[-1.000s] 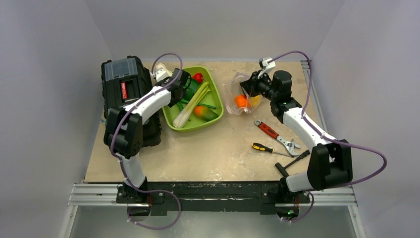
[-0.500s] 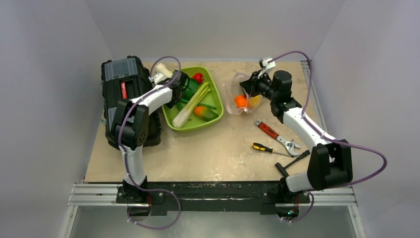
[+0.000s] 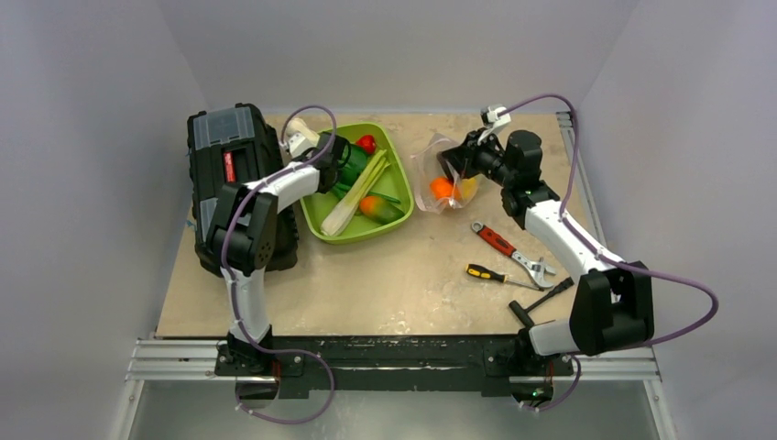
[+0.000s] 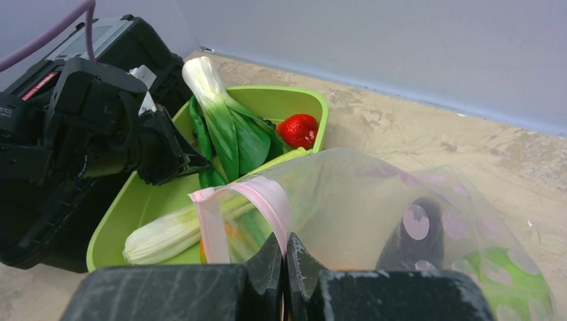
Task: Place the food in the zip-top bag and seal the zipper
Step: Pick up the fake vegetable from the bin.
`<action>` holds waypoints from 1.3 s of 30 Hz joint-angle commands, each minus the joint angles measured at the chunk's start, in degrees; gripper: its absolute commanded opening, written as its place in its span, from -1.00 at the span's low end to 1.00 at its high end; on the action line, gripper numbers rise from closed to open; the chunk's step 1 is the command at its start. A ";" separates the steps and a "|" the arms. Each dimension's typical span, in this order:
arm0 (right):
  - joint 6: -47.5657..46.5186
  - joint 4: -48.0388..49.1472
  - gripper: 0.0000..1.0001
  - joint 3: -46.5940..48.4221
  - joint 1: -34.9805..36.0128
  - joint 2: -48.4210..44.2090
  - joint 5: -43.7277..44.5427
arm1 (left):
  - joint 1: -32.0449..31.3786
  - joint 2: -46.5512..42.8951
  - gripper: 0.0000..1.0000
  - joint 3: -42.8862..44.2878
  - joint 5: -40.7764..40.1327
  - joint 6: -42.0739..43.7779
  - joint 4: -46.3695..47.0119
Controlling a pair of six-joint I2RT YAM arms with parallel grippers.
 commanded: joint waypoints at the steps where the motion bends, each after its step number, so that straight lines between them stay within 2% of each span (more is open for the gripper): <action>1: 0.86 4.90 -1.00 -0.19 0.41 -2.30 -1.50 | 0.61 -3.44 -1.00 -1.32 -0.05 1.76 3.56; 11: 1.71 3.09 -1.00 3.89 0.97 3.86 -4.80 | 0.35 -17.27 -1.00 -6.98 -1.84 7.44 8.10; 26: -0.23 1.52 -1.00 4.15 4.52 5.48 -1.72 | -0.93 -32.15 -1.00 -13.34 -2.59 18.12 13.28; 39: -0.70 1.21 -1.00 3.86 5.70 5.25 -0.80 | -2.86 -37.99 -1.00 -13.21 -14.42 32.30 12.20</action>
